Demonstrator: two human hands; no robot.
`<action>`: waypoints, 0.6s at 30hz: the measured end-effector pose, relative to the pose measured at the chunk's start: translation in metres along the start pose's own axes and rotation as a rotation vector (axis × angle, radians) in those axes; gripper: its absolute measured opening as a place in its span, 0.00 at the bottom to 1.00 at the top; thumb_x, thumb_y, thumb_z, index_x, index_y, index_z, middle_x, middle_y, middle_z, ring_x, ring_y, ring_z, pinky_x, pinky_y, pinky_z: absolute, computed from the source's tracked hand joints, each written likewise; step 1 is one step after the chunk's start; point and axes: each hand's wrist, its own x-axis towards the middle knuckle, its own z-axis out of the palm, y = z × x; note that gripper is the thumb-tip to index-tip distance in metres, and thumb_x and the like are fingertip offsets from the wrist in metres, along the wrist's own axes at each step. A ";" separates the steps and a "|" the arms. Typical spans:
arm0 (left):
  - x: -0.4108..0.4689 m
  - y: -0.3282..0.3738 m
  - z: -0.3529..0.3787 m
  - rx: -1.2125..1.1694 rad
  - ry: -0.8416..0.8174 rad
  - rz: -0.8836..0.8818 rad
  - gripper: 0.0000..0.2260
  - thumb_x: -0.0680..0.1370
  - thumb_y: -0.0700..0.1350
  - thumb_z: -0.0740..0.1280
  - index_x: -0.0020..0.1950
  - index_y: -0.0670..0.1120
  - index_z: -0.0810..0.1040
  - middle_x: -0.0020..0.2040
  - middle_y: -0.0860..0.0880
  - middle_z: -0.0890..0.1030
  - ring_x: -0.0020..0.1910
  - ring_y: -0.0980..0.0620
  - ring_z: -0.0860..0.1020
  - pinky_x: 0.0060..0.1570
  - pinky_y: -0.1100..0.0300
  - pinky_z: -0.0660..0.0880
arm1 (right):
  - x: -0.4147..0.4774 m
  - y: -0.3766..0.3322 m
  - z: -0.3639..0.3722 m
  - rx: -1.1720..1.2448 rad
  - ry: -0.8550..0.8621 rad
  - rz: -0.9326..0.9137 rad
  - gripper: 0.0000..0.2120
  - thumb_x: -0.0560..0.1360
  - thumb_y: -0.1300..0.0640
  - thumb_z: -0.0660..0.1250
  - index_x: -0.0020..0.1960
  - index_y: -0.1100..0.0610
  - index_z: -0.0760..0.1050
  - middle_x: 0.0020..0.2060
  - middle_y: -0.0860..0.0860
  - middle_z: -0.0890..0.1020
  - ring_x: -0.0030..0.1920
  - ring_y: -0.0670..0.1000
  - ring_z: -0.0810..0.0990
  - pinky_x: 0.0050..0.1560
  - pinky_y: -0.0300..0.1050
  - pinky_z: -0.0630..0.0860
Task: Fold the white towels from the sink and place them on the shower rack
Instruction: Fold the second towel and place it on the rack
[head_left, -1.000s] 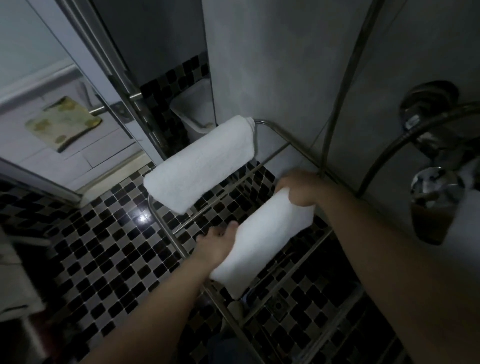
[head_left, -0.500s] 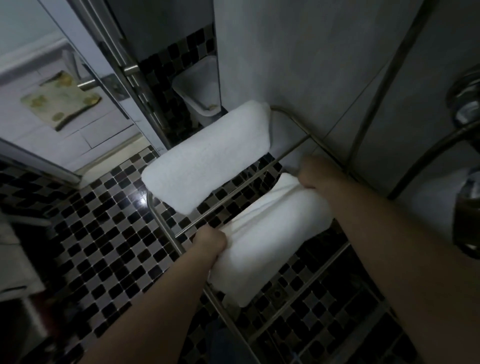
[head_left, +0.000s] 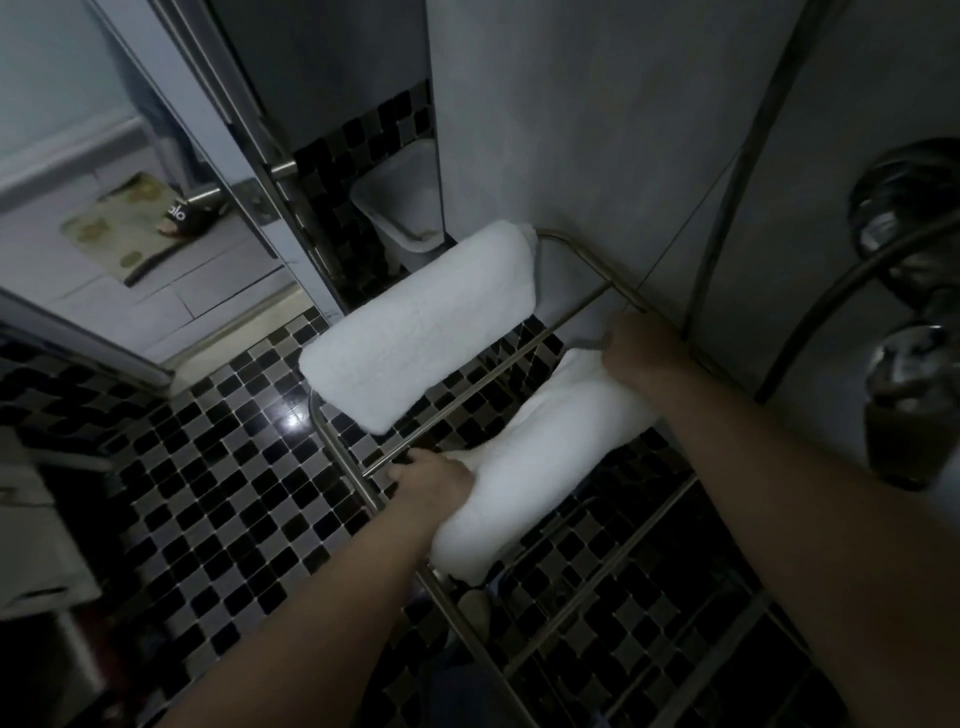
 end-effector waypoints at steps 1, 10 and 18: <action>-0.007 0.000 0.003 0.059 -0.003 0.058 0.28 0.85 0.55 0.53 0.79 0.38 0.58 0.77 0.30 0.57 0.75 0.30 0.59 0.73 0.44 0.62 | -0.008 -0.002 0.001 -0.050 0.008 -0.023 0.16 0.82 0.55 0.56 0.38 0.58 0.71 0.46 0.59 0.80 0.50 0.60 0.80 0.45 0.45 0.73; -0.049 -0.023 0.037 0.385 0.262 0.673 0.36 0.77 0.67 0.62 0.78 0.53 0.52 0.63 0.47 0.79 0.56 0.47 0.79 0.43 0.56 0.73 | -0.061 0.009 0.039 -0.228 0.027 -0.375 0.21 0.83 0.50 0.49 0.64 0.53 0.78 0.64 0.54 0.78 0.67 0.57 0.70 0.69 0.55 0.65; -0.056 -0.055 0.029 0.331 0.292 0.806 0.38 0.79 0.68 0.58 0.82 0.50 0.49 0.76 0.44 0.66 0.70 0.45 0.70 0.67 0.49 0.72 | -0.081 -0.003 0.050 0.003 0.125 -0.089 0.25 0.83 0.41 0.50 0.77 0.49 0.65 0.80 0.58 0.57 0.80 0.60 0.48 0.76 0.66 0.53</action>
